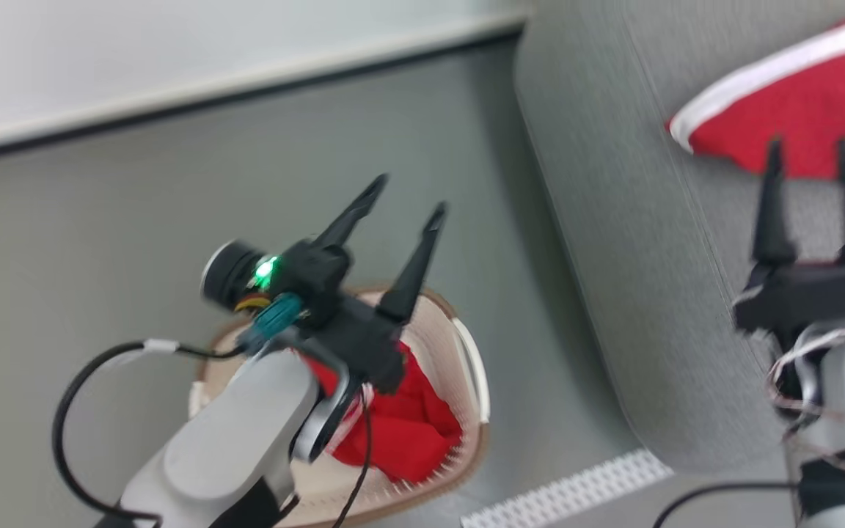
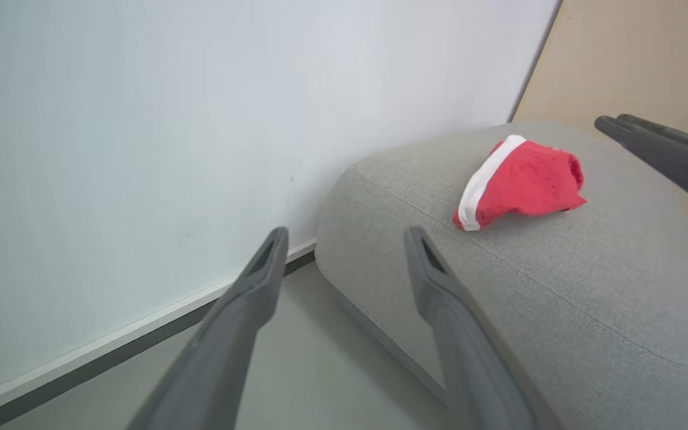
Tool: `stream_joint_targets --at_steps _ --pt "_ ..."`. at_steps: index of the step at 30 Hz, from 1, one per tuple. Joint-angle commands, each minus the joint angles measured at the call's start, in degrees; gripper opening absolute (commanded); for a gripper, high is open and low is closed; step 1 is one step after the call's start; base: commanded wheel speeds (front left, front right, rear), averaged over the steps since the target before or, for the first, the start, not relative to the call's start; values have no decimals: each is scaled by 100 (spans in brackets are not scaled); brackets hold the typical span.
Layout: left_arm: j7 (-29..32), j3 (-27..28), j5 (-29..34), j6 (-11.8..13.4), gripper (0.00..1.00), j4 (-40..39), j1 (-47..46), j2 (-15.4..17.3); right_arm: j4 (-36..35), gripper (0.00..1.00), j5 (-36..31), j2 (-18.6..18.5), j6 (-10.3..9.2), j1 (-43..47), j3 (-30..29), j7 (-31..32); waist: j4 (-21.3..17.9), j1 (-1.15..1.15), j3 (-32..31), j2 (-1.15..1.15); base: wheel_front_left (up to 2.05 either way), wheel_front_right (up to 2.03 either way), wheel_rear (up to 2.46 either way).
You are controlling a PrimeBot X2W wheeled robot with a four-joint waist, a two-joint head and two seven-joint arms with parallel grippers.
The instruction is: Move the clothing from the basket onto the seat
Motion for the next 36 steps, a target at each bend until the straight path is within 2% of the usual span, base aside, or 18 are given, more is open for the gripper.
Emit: stream_joint_targets --at_steps 1,6,12,16,21,31,36 --pt "-97 116 -92 121 100 21 354 87 67 100 120 -67 -1 271 221 -4 787 2 -954 1 0 0 0" --pt "-197 449 -270 419 100 -65 1074 306 95 100 269 -159 -1 686 784 -4 1074 2 -1482 1 0 0 0" --pt "-233 862 -417 787 100 -286 1877 567 19 100 241 -92 -1 1019 1236 -4 1205 2 -1870 1 0 0 0" --pt "-236 1150 -499 939 100 -534 2555 716 -62 100 230 19 -1 1330 1341 -4 1283 2 -2185 1 0 0 0" --pt "-240 1732 -200 1146 100 -1089 3462 808 -248 100 18 135 -1 1795 1327 -4 1316 2 -2440 1 0 0 0" --pt "-241 2551 828 916 100 -2061 4897 635 -616 100 -57 342 -2 2673 1294 -4 1369 2 -2755 1 0 0 0" --pt "-241 2725 1274 525 100 -2157 5315 560 -893 100 104 318 -2 3104 1405 -4 1389 2 -2926 1 0 0 0"
